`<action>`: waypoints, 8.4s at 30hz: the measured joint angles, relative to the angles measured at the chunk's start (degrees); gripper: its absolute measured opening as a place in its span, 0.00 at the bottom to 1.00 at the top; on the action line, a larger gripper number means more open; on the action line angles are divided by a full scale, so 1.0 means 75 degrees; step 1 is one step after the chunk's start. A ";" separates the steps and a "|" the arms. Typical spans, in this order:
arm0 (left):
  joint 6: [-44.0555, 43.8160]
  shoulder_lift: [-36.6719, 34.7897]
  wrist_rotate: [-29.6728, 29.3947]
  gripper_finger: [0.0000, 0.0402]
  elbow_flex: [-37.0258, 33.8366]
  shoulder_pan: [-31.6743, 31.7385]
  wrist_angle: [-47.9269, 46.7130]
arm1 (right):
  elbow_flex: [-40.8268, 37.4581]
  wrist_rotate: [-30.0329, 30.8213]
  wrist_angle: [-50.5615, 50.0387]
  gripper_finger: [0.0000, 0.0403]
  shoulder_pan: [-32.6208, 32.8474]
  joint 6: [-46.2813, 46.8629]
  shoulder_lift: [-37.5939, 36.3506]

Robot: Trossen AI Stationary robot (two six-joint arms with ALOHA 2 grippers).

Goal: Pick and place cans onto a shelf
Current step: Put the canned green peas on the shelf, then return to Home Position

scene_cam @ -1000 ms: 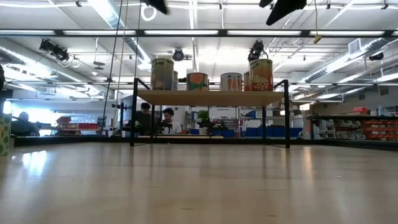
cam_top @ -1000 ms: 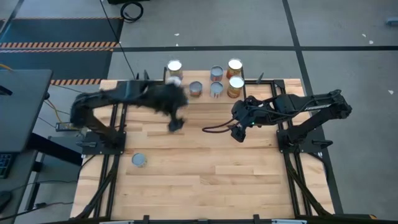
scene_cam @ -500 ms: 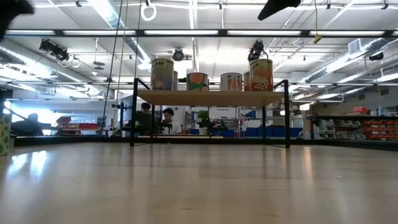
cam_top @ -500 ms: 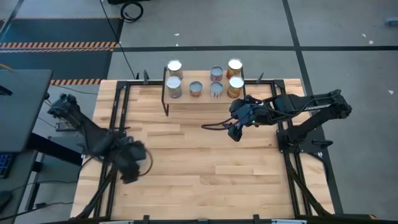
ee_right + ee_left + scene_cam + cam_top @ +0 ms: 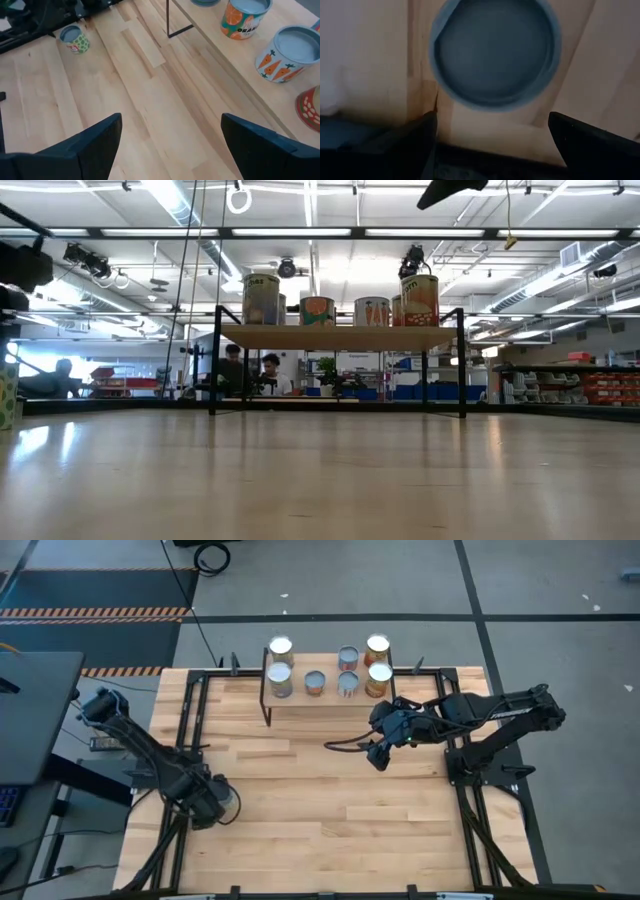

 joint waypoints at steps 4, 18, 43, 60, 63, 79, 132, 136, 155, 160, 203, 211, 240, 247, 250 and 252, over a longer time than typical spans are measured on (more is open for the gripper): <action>0.0201 0.0021 -0.0248 0.96 -0.0259 0.0195 0.0688 | 0.0000 -0.0012 0.0000 0.86 -0.0003 0.0135 0.0000; 0.0879 0.0213 -0.0953 0.94 -0.0262 0.1225 0.1434 | 0.0000 -0.0069 0.0000 0.86 -0.0034 0.0111 0.0000; 0.4836 0.2304 -0.0930 0.71 0.7020 0.5813 -0.2235 | 0.0691 -0.0331 -0.0167 0.86 -0.1046 -0.1815 -0.0039; 0.6983 0.5616 -0.1123 0.71 1.1978 0.8632 -0.1952 | 0.0688 -0.0545 -0.0522 0.86 -0.2413 -0.3811 -0.0048; 0.6872 0.5858 -0.1301 0.71 1.2042 0.9032 -0.1564 | 0.0688 -0.0714 -0.0512 0.86 -0.2624 -0.4108 -0.0047; 0.7307 0.7012 -0.1322 0.72 1.2045 1.0177 -0.0181 | 0.0624 -0.1134 0.0588 0.86 -0.3303 -0.3811 0.0023; 1.0546 0.7544 0.0099 0.82 1.2042 1.0733 -0.0078 | 0.0624 -0.1684 0.1597 0.86 -0.4570 -0.3205 0.0020; 1.0551 0.7544 0.0096 0.88 1.2042 1.0733 -0.0157 | 0.0624 -0.1684 0.1597 0.86 -0.4570 -0.3205 0.0020; 1.0367 0.7530 0.0099 0.89 1.2433 1.0719 -0.0140 | 0.0624 -0.1682 0.1594 0.86 -0.4570 -0.3234 0.0020; 1.0161 0.7504 0.0047 0.89 1.2957 1.0719 -0.0277 | 0.0624 -0.1681 0.1593 0.86 -0.4572 -0.3256 0.0020; 1.0100 0.7847 -0.0677 0.81 1.2881 1.0788 -0.0195 | 0.0624 -0.1681 0.1591 0.86 -0.4572 -0.3207 0.0020; 1.0226 0.7847 -0.1259 0.81 1.2881 1.0908 -0.0290 | 0.0624 -0.1681 0.1591 0.86 -0.4581 -0.3088 0.0020; 0.8718 0.6849 -0.0227 0.80 1.2896 1.0491 -0.0492 | 0.0624 -0.2191 0.2098 0.86 -0.4591 -0.4100 -0.0661; 0.7957 0.5823 0.1509 0.61 1.2896 1.0058 -0.0683 | -0.0538 -0.2899 0.4183 0.82 -0.4020 -0.4429 -0.1598; 0.7717 0.5422 0.1699 0.45 1.2896 0.9735 -0.0608 | -0.1191 -0.2531 0.4730 0.71 -0.3508 -0.4506 -0.2173; 0.7518 0.5194 0.1711 0.35 1.2896 0.9438 -0.0559 | -0.1523 -0.2317 0.4888 0.60 -0.3169 -0.4496 -0.2544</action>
